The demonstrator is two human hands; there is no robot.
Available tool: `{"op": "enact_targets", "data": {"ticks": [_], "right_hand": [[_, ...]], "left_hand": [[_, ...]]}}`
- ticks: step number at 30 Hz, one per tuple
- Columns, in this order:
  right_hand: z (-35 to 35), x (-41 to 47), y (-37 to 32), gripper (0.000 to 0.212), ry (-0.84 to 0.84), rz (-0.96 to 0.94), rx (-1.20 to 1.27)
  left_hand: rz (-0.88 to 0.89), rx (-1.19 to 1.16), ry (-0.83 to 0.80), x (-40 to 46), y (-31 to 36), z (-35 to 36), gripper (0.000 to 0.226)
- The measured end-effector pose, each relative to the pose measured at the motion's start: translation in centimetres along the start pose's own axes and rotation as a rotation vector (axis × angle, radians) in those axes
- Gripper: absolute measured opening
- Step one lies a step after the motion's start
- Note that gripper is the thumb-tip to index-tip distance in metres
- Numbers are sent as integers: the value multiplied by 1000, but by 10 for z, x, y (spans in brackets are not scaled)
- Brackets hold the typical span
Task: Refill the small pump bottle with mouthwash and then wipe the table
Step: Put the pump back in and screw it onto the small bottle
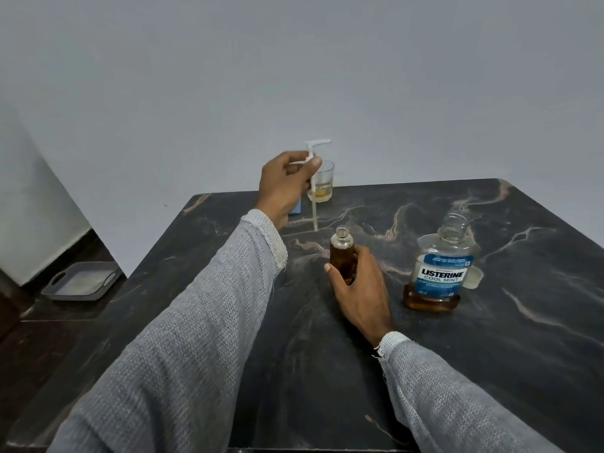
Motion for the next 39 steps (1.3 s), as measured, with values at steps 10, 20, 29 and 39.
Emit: {"op": "enact_targets", "data": {"ticks": [10,20,29,39], "right_hand": [[0,0,-2,56,-15,21,-6],[0,-1,-2,54,9,2,-26],[1,-1,-3,53,10,-26,-41],[0,-2,-3,53,11,-34,-50]], "left_hand": [[102,-155,-63,-22,27,26,14],[78,-68,-90,-47,-13,33,20],[126,23,-126,-68,-40,32,26],[119,80,-169,-77,-58,31,26]]}}
Point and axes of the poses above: each hand's wrist, its own x-axis towards the middle knuckle, its own z-axis out of the palm, y = z × x, the point moved 5 cm from there along x, towards the middle knuckle, and after that the axes turned 3 degrees about x, right-handed, at the moved point
